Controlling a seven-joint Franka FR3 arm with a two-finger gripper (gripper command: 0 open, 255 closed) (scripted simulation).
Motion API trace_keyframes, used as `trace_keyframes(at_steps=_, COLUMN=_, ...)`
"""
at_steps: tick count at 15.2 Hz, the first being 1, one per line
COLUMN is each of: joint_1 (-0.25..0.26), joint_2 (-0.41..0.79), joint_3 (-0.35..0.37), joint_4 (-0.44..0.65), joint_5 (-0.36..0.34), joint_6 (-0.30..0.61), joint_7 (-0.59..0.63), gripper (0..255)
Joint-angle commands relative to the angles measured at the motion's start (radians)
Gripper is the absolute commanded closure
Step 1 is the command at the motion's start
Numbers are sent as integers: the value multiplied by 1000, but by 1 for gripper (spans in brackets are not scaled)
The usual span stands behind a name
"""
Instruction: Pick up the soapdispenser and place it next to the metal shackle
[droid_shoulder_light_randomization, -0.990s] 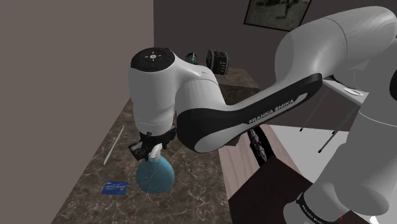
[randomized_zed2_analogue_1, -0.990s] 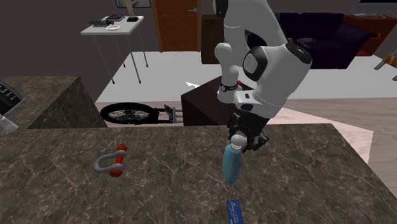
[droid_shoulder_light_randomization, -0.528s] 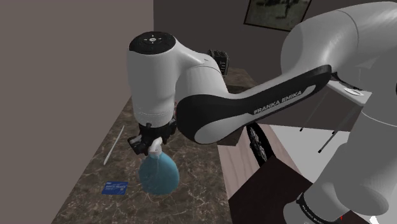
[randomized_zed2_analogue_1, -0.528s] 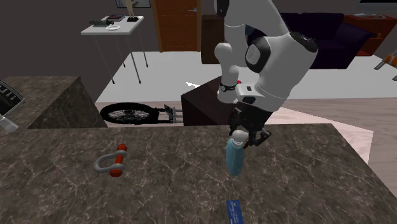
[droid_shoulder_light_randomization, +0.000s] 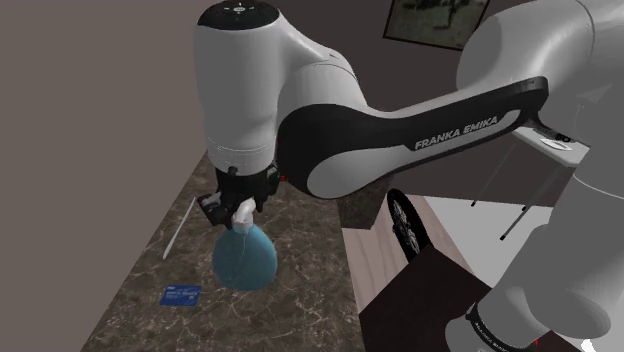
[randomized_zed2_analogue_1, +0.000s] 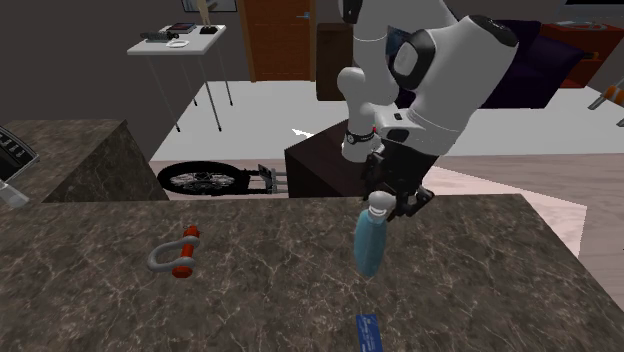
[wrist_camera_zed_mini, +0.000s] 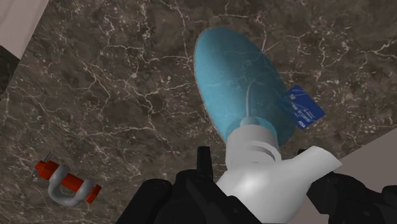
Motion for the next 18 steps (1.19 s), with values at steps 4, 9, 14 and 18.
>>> trace_keyframes(at_steps=4, joint_1=1, joint_2=-9, joint_3=3, joint_4=57, joint_5=13, joint_6=-60, joint_7=-23, gripper=255)
trace_keyframes(at_steps=9, joint_1=6, joint_2=-11, joint_3=7, joint_4=121, joint_5=20, joint_6=-123, joint_7=-41, gripper=255)
trace_keyframes(at_steps=14, joint_1=-54, joint_2=-18, joint_3=-28, joint_4=120, joint_5=33, joint_6=-99, joint_7=-133, gripper=255)
trace_keyframes(at_steps=18, joint_1=-105, joint_2=-6, joint_3=-62, joint_4=133, joint_5=35, joint_6=-76, joint_7=-217, gripper=255)
